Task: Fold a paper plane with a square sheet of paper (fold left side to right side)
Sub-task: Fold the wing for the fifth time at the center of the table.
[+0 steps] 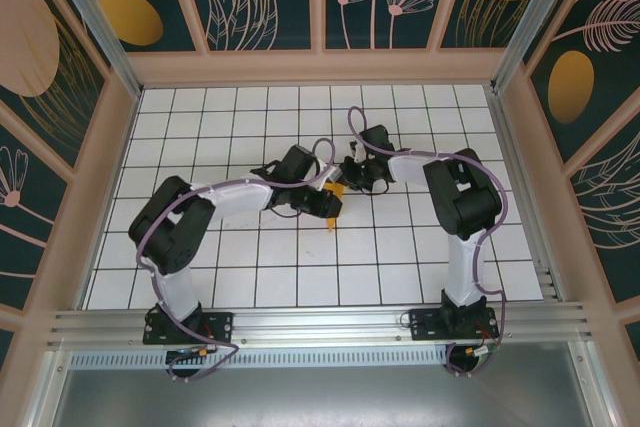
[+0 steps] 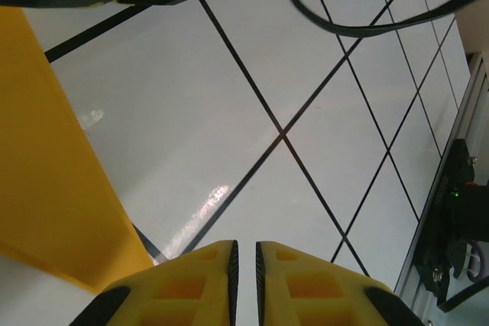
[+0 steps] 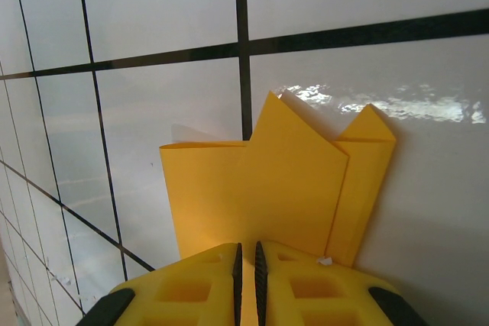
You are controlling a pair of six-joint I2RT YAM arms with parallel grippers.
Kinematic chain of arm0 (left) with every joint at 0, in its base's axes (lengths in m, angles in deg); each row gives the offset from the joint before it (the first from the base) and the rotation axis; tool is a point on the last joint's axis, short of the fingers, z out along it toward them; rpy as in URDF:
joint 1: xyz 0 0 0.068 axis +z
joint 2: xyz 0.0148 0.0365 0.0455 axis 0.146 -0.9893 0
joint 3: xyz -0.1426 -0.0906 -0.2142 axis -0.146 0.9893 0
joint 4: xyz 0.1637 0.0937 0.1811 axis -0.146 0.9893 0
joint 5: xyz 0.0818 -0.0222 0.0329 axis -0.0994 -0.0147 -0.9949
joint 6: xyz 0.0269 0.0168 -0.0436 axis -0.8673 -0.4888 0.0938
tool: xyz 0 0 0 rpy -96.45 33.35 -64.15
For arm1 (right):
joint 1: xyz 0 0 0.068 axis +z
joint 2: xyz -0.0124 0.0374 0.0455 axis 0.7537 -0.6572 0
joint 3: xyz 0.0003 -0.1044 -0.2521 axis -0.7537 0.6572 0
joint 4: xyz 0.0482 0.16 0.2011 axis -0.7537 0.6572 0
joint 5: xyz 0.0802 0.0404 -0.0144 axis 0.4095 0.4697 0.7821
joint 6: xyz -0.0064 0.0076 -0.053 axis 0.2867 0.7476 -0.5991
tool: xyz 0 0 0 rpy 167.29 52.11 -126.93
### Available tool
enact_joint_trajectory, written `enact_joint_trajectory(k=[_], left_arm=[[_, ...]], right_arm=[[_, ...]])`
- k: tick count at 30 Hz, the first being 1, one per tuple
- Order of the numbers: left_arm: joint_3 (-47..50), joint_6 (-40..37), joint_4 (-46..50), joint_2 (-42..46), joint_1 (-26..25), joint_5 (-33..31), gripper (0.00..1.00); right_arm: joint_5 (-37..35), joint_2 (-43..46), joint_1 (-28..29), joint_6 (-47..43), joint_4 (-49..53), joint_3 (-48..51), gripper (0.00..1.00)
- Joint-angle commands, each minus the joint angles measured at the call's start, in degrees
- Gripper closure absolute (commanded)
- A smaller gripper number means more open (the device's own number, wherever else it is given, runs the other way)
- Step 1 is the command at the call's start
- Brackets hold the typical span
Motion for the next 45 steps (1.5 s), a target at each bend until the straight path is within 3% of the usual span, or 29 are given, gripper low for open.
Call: enact_joint_trajectory(k=[1,12,27,45], left_arm=[[-1.8,-1.5,-1.1,-3.9,-0.1,2.1,0.82],[2.3,-1.9,-0.9,-7.5,-1.3,2.0,0.83],[10.8,-0.9,-1.3,-3.3,-4.6,1.1,0.83],[13.5,-0.8,-1.2,-0.3,-5.7,1.7,0.83]], right_arm=[[-4.4,-3.2,-0.1,-1.5,2.0,-0.2,0.82],[-4.9,-3.4,-0.1,-1.8,2.6,-0.5,0.82],[-5.3,-3.6,-0.1,-2.1,3.4,-1.0,0.82],[-5.3,-4.2,0.1,-2.3,4.1,-2.1,0.82]])
